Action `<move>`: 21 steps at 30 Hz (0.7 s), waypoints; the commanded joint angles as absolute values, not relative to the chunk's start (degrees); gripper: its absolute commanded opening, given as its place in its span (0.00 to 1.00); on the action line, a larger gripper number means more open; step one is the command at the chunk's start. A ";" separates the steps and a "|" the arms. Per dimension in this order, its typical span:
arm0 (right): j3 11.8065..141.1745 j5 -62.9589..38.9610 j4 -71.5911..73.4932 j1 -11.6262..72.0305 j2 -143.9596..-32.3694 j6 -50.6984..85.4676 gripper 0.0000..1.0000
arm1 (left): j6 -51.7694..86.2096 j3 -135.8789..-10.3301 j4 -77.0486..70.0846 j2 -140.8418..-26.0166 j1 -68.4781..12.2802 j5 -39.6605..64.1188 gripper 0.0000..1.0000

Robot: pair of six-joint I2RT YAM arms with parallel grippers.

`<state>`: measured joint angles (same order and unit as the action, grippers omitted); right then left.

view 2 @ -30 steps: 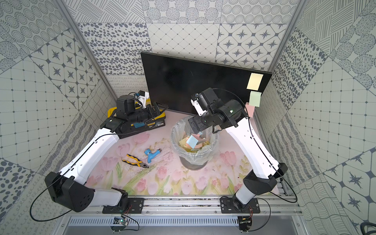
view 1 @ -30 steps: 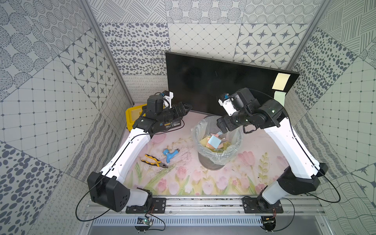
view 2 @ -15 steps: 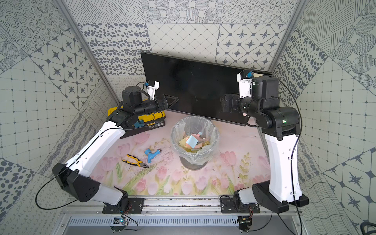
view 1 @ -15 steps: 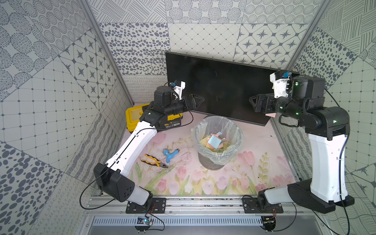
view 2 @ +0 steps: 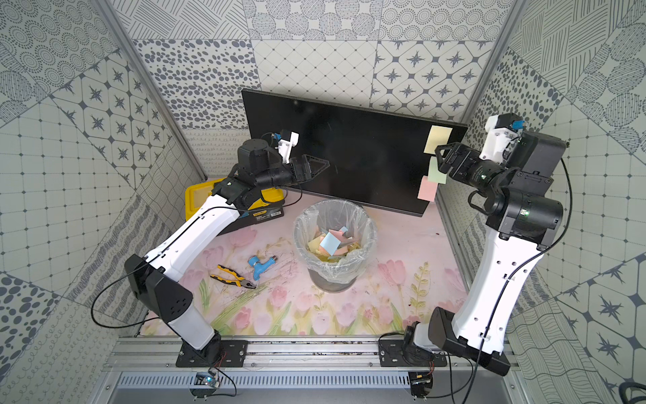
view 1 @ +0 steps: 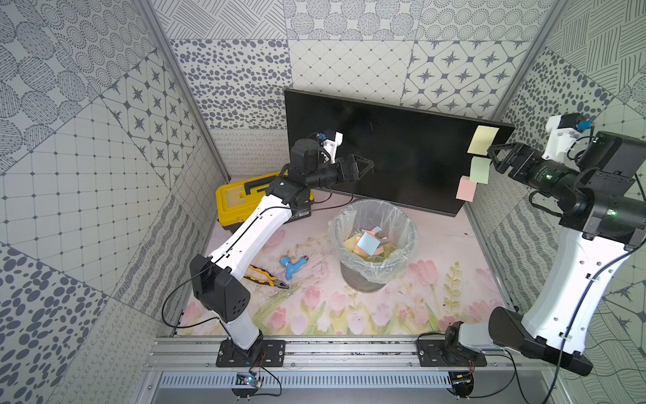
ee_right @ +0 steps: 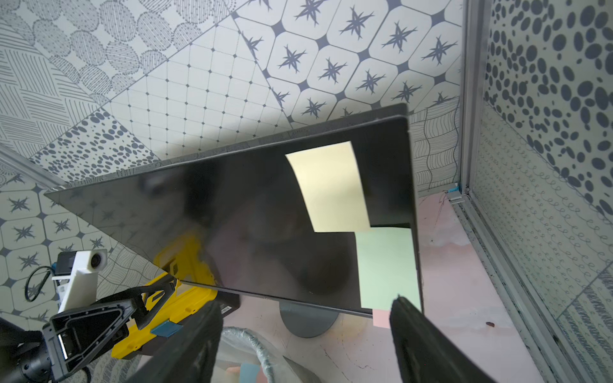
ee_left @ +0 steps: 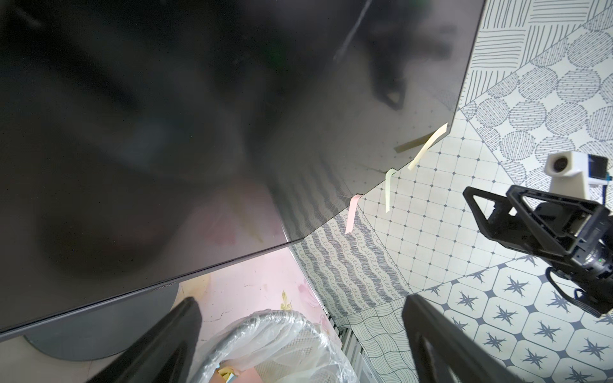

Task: Remove the sticky note from the monitor
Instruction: Tear off the sticky note from the monitor.

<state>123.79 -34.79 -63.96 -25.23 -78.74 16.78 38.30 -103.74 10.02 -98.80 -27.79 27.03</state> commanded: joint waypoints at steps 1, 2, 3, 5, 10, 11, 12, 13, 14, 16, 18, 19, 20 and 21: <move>115.27 -45.72 -50.35 -30.86 -76.17 25.24 0.79 | 37.06 -107.54 7.83 -101.84 -28.50 27.69 0.99; 111.93 -48.06 -46.61 -32.43 -75.49 28.30 0.77 | 36.71 -108.30 8.43 -102.34 -28.56 27.61 1.00; 108.42 -50.11 -41.63 -33.56 -74.95 31.16 0.74 | 36.33 -108.81 8.92 -102.87 -28.56 27.53 0.99; 104.22 -52.46 -34.55 -34.47 -74.81 35.98 0.70 | 35.69 -109.69 9.58 -103.71 -28.54 27.15 1.00; 100.88 -54.02 -30.06 -34.53 -75.93 38.60 0.68 | 35.33 -112.02 10.16 -105.95 -28.54 26.93 0.99; 100.49 -54.39 -29.05 -34.54 -76.12 39.11 0.68 | 35.29 -112.57 10.60 -106.35 -28.56 26.98 0.99; 100.16 -54.60 -28.52 -34.46 -76.39 39.56 0.67 | 35.18 -113.07 10.78 -106.72 -28.56 26.99 0.99; 99.77 -54.79 -27.82 -34.41 -76.69 40.02 0.67 | 35.12 -113.37 10.97 -106.97 -28.52 27.06 0.99; 99.21 -55.09 -26.68 -34.30 -77.07 40.95 0.66 | 34.99 -113.53 11.12 -107.17 -28.55 26.99 0.99; 98.64 -55.47 -25.48 -33.78 -77.50 41.92 0.65 | 34.83 -113.64 11.31 -107.28 -28.61 26.91 0.99; 98.67 -55.65 -25.07 -32.78 -78.28 41.98 0.65 | 34.81 -113.64 11.34 -107.41 -28.56 26.89 0.99; 98.84 -55.56 -25.05 -32.32 -78.78 41.93 0.65 | 34.80 -113.64 11.45 -107.43 -28.52 26.89 0.99; 99.02 -55.50 -25.05 -31.63 -79.18 41.92 0.65 | 34.80 -113.63 11.43 -107.41 -28.53 26.97 1.00; 99.17 -55.20 -25.07 -31.09 -79.62 42.01 0.65 | 34.80 -113.64 11.45 -107.40 -28.55 26.98 1.00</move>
